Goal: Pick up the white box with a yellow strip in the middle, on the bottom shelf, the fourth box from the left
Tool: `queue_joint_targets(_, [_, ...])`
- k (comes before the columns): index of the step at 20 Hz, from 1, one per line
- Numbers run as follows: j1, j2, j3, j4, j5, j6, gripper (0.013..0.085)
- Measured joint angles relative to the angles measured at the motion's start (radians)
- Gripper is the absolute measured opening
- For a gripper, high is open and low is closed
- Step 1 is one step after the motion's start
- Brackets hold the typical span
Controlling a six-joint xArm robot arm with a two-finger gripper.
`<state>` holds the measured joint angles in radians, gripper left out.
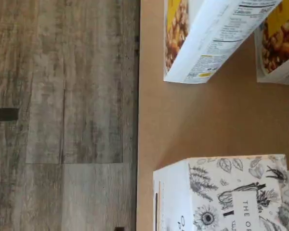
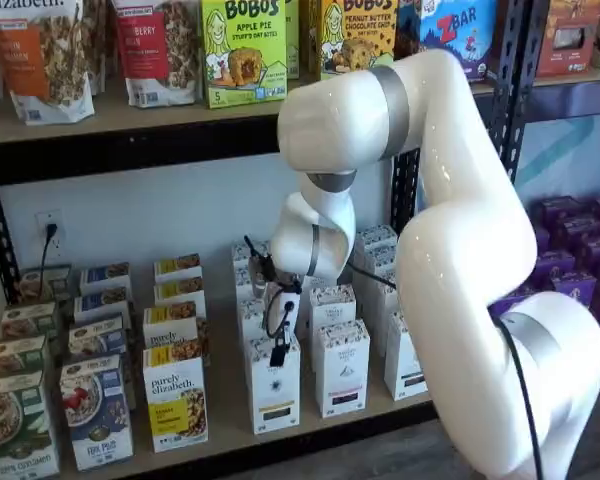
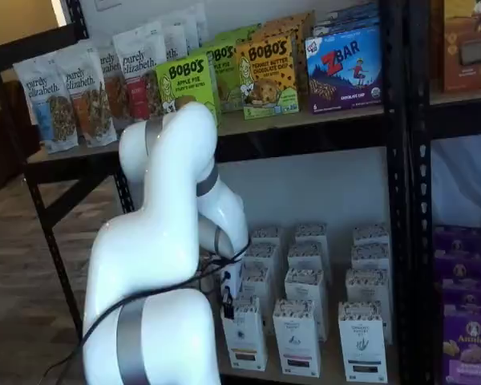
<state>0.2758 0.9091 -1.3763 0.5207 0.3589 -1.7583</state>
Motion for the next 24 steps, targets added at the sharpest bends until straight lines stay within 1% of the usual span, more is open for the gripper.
queue_joint_targets(3, [-0.006, 0.024, -0.027, -0.001, -0.004, -0.004, 0.0850])
queue_joint_targets(5, [-0.012, 0.038, -0.045, -0.011, -0.002, -0.001, 0.0850])
queue_joint_targets(11, [-0.026, 0.068, -0.083, -0.071, 0.016, 0.041, 0.0850])
queue_joint_targets(15, [-0.029, 0.088, -0.108, -0.087, 0.024, 0.054, 0.0850])
queue_joint_targets(21, [-0.032, 0.114, -0.143, -0.138, 0.041, 0.098, 0.0850])
queue_joint_targets(24, [-0.032, 0.126, -0.159, -0.152, 0.048, 0.111, 0.0850])
